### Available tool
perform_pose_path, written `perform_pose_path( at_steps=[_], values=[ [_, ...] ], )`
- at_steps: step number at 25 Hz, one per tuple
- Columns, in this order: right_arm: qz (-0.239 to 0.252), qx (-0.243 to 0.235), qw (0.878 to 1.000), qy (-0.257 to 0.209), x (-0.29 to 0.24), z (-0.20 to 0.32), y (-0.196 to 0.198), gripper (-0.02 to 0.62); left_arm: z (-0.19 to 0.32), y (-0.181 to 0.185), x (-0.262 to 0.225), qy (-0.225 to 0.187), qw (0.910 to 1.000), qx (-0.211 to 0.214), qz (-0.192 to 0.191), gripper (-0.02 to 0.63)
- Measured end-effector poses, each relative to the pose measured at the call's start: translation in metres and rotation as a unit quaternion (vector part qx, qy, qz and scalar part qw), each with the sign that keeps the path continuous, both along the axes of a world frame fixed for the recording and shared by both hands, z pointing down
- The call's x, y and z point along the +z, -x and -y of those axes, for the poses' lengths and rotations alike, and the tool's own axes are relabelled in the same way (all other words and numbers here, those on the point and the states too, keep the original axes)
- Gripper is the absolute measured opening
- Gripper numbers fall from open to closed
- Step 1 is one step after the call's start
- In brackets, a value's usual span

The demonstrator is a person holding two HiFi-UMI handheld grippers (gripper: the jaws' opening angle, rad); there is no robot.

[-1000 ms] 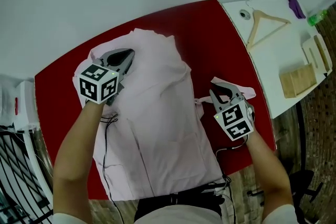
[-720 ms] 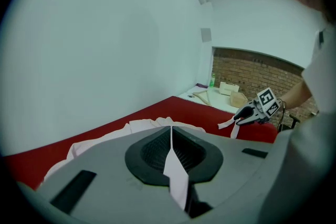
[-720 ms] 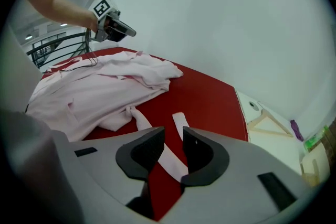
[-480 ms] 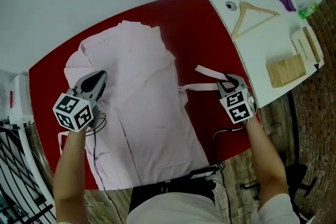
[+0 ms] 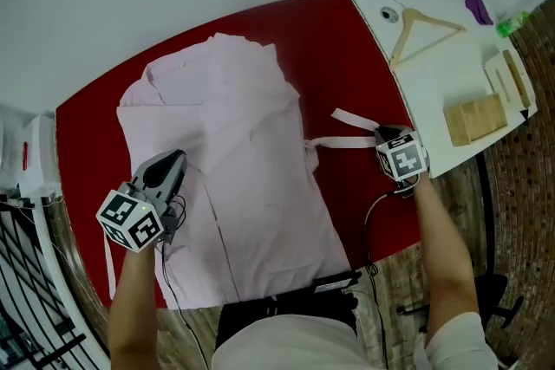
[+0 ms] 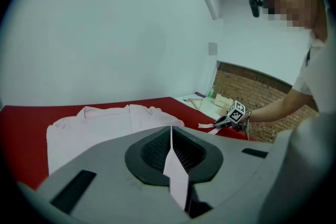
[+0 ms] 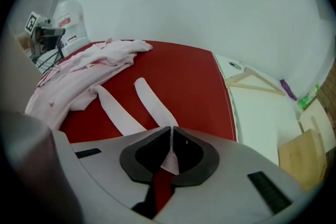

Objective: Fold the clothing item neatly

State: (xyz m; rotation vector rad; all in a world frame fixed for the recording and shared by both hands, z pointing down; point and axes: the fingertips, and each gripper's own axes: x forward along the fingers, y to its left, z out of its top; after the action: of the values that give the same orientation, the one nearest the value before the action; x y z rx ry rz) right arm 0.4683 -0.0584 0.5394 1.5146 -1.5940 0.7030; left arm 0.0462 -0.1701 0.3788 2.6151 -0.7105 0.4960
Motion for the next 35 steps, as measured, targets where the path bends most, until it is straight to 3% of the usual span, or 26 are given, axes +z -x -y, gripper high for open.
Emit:
perform_pose_path(
  at_steps=[4, 9, 17, 24, 29, 35],
  values=[
    [0.001, 0.017, 1.000, 0.013, -0.002, -0.002, 0.003, 0.023, -0.017, -0.007, 0.008, 0.022, 0.9995, 0.008, -0.024, 0.012],
    [-0.017, 0.031, 0.999, -0.019, -0.025, -0.005, 0.015, 0.023, -0.034, -0.022, 0.018, 0.033, 0.9980, 0.040, -0.037, 0.012],
    [-0.021, 0.006, 0.997, -0.071, -0.069, -0.007, 0.059, 0.021, -0.064, -0.066, 0.029, 0.043, 0.9920, 0.111, -0.042, 0.014],
    [-0.005, -0.029, 0.993, -0.116, -0.105, -0.006, 0.106, 0.021, -0.085, -0.127, 0.025, 0.009, 0.9833, 0.176, -0.044, 0.017],
    [0.011, -0.051, 0.988, -0.143, -0.123, -0.009, 0.132, 0.021, -0.102, -0.173, 0.017, -0.018, 0.9721, 0.230, -0.045, 0.101],
    [0.049, -0.081, 0.979, -0.179, -0.140, -0.009, 0.162, 0.021, -0.116, -0.208, 0.016, -0.054, 0.9573, 0.283, -0.026, 0.120]
  ],
)
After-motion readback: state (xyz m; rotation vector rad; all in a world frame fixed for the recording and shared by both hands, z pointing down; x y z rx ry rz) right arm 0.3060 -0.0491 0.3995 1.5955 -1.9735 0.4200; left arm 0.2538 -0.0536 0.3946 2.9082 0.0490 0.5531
